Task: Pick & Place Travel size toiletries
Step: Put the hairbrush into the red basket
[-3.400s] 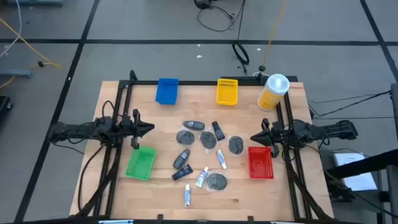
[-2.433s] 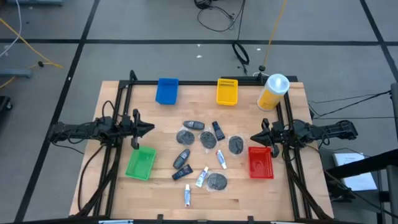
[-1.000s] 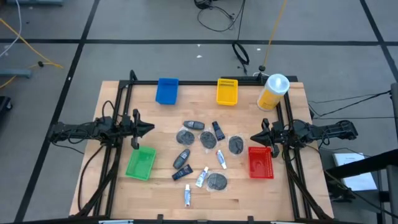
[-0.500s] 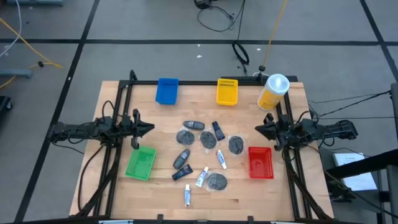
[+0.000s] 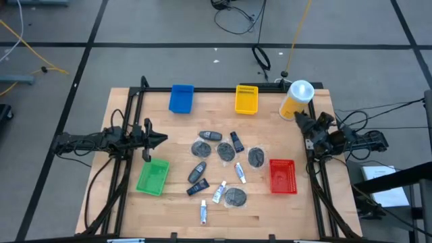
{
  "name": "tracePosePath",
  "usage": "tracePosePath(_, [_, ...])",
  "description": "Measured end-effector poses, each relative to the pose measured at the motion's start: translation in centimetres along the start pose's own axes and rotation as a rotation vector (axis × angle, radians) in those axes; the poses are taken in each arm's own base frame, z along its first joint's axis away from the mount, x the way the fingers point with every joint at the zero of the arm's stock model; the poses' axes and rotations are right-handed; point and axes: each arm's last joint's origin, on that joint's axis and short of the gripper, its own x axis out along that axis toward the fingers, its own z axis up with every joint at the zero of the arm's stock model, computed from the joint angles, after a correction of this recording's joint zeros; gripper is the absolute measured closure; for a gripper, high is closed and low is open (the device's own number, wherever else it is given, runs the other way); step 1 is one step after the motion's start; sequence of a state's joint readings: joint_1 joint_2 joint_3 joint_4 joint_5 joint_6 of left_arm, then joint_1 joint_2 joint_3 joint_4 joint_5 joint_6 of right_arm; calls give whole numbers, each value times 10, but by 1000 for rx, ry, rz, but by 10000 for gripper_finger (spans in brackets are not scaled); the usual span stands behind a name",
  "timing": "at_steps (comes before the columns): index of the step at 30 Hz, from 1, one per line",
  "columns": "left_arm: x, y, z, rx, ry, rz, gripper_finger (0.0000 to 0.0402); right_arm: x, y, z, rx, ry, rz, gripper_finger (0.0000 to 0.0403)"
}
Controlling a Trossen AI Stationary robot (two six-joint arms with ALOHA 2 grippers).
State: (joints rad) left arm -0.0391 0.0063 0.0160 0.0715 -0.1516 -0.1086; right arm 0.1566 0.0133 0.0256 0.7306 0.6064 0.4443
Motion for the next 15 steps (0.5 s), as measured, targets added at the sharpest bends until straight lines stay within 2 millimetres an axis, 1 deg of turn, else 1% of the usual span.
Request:
tracePosePath(4, [0,0,0,9,-3,12,378,3,0,-5,-97,48,-22,403])
tracePosePath(5, [0,0,1,-4,-8,12,378,7,4,-3,-125,65,-31,403])
tracePosePath(8, [0,0,3,-112,-34,2,378,20,18,5,-196,88,-35,402])
tracePosePath(11, [0,1,9,-162,-98,40,378,32,25,1,-299,182,-68,395])
tracePosePath(15, [-2,2,17,-300,-204,93,378,48,38,0,-359,283,-92,372])
